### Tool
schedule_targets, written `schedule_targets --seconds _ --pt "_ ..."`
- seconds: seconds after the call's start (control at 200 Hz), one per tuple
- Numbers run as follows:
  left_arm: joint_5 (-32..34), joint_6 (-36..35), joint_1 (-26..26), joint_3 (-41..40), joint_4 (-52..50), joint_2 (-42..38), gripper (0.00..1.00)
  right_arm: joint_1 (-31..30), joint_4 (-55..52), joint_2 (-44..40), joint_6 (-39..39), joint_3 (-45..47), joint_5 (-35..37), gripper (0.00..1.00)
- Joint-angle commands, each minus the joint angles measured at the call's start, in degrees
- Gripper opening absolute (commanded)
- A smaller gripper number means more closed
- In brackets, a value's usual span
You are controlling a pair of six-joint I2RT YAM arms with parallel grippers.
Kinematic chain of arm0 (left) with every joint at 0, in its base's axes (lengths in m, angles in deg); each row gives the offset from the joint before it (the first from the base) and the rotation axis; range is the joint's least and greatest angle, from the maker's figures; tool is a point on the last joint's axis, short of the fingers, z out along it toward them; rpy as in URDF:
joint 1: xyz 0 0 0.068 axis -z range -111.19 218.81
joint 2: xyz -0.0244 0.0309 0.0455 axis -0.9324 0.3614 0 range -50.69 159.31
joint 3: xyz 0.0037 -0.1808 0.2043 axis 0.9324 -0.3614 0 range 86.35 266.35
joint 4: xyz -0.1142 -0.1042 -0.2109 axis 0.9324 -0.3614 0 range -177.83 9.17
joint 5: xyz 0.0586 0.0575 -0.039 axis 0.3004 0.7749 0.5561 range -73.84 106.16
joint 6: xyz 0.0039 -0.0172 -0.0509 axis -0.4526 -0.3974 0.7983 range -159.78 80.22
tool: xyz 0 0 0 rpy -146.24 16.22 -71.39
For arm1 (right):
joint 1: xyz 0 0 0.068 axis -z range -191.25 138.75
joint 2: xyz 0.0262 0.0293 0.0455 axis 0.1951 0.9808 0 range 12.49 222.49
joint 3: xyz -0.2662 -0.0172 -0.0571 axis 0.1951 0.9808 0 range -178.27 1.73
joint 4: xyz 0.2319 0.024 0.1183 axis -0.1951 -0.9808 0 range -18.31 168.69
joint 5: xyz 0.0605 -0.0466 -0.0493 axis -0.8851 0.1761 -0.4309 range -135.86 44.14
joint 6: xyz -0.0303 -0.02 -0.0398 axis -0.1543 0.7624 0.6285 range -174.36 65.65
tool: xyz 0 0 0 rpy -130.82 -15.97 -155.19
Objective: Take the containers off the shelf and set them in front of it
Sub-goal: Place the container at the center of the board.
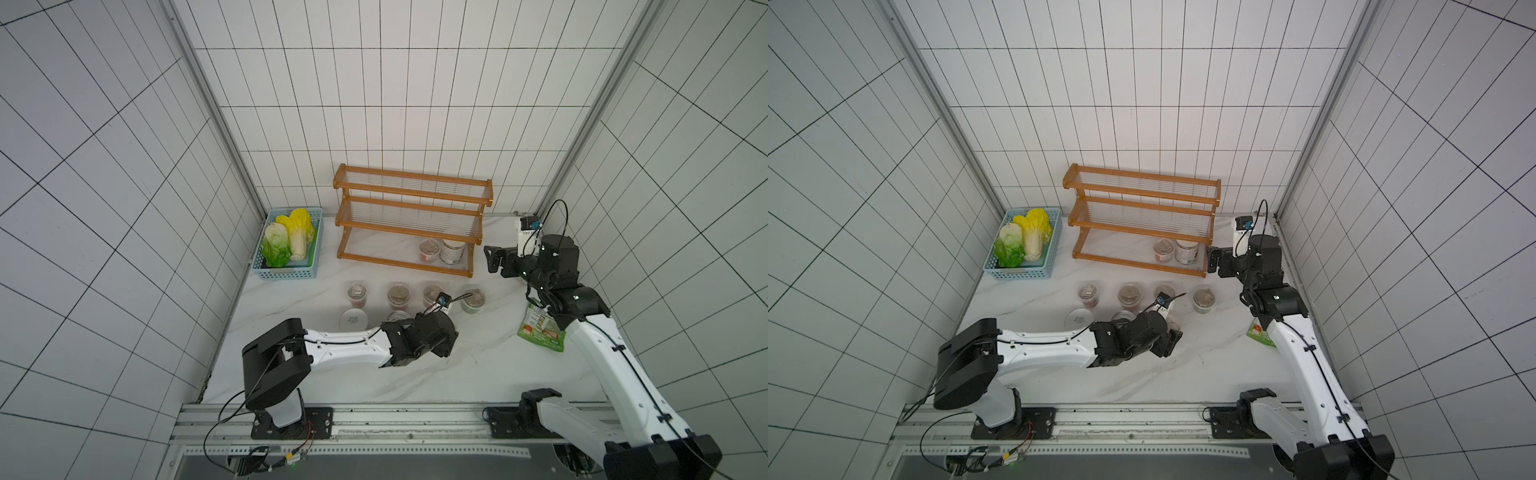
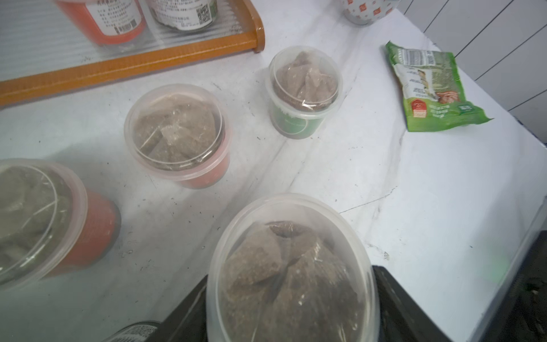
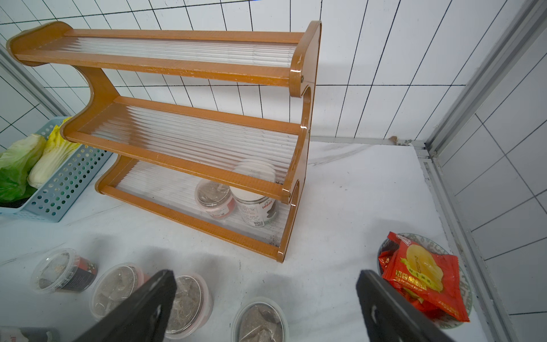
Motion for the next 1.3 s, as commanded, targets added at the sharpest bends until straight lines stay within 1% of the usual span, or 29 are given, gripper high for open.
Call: schedule_targets --seconds 0.0,0.12,0.325,0.62,0.68,0.81,0.95,1.055,1.124,1.179,1.299 --pt "5.8 4.6 0.8 0.5 1.6 2.3 0.73 0.5 -0.6 -1.0 0.3 -0.3 0.7 0.99" --pt "6.6 5.6 1.0 0.7 1.4 4.0 0.73 0.5 -0.5 -1.2 0.3 -0.2 0.7 0.99" --pt "6.2 7.2 1.1 1.0 0.3 5.8 0.77 0.5 -0.6 -1.8 0.5 0.3 1.0 0.99" --pt "5.7 8.1 1.2 2.0 -1.9 5.5 0.88 0.5 -0.5 -2.3 0.6 0.6 1.1 0.99" --pt "5.6 7.7 1.2 2.4 -2.2 5.3 0.89 0.5 -0.5 -2.4 0.5 0.6 1.0 0.99" --pt "5.6 6.2 1.2 3.8 -2.4 3.9 0.89 0.5 -0.6 -2.4 0.5 0.6 1.1 0.99" --pt "5.8 3.5 1.3 6.8 -4.2 1.0 0.91 0.5 -0.7 -2.5 0.6 0.5 1.3 0.99" --pt "7.3 1.0 0.9 8.6 -6.4 -2.1 0.94 0.5 -0.8 -2.7 0.7 0.3 1.5 0.99" --pt "7.1 -1.5 -0.6 8.7 -6.2 -4.3 0.95 0.5 -0.7 -2.6 0.7 0.2 1.4 0.99" --pt "5.6 -4.0 -2.9 8.4 -5.3 -5.5 0.95 0.5 -0.7 -2.5 0.7 0.1 1.5 0.99" --pt "1.2 -7.3 -11.2 8.7 -3.5 -4.5 0.96 0.5 -0.8 -2.6 0.7 0.0 1.6 0.99"
